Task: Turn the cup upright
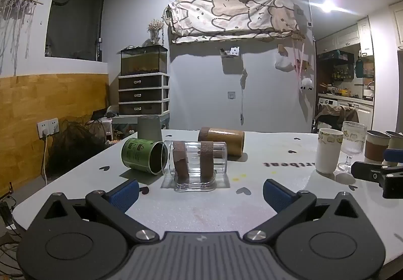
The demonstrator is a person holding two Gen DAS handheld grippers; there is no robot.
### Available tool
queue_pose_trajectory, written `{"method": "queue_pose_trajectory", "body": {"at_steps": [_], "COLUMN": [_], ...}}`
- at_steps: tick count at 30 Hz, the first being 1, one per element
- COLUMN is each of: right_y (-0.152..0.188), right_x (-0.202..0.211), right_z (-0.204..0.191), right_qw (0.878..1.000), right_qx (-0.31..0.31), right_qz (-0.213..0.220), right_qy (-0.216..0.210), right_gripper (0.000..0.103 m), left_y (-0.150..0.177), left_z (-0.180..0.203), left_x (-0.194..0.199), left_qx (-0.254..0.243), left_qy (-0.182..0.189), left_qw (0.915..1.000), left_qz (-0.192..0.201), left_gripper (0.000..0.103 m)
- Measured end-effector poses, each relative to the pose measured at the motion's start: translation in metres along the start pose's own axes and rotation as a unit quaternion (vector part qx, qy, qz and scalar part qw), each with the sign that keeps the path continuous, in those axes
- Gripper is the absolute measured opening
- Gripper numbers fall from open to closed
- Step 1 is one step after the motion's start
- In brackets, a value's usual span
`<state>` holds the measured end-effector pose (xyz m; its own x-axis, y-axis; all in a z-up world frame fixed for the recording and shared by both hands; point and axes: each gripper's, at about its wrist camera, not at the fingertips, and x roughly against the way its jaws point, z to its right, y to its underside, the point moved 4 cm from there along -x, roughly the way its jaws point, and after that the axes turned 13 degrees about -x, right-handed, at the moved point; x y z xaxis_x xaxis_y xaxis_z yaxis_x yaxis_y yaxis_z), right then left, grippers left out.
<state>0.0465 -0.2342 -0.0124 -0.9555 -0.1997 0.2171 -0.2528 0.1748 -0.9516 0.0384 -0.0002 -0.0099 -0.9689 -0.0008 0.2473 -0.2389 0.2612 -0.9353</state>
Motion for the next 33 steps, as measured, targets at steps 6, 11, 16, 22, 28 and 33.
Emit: {"method": "queue_pose_trajectory", "body": {"at_steps": [6,11,16,22,28,33], "right_y": [-0.0002,-0.0003,-0.0004,-0.0005,-0.0009,-0.0013], "right_x": [0.0004,0.0008,0.0009,0.0012,0.0017,0.0017], "right_z": [0.0000,0.0000,-0.0002,-0.0005,-0.0008,-0.0011], "right_qw": [1.000,1.000,1.000,1.000,1.000,1.000], "right_qx": [-0.001,-0.002,-0.002,-0.002,-0.002,-0.002], "right_qz": [-0.002,-0.001,-0.001,-0.002,-0.002,-0.003], "right_qy": [-0.001,-0.001,-0.001,0.000,-0.001,-0.001], "right_gripper": [0.103,0.103,0.103,0.103,0.103,0.103], "left_y": [0.0003,0.0002,0.0003,0.0003,0.0003,0.0003], "left_z": [0.0000,-0.0002,-0.0004,-0.0004,-0.0006,-0.0006], "left_x": [-0.0005,-0.0005,-0.0006,-0.0006,-0.0006,-0.0005], "left_qx": [0.001,0.003,0.004,0.005,0.006,0.006], "left_qy": [0.001,0.002,0.002,0.003,0.003,0.003], "left_qw": [1.0000,1.0000,1.0000,1.0000,1.0000,1.0000], "left_qz": [-0.005,-0.005,-0.006,-0.006,-0.006,-0.006], "left_gripper": [0.103,0.103,0.103,0.103,0.103,0.103]}}
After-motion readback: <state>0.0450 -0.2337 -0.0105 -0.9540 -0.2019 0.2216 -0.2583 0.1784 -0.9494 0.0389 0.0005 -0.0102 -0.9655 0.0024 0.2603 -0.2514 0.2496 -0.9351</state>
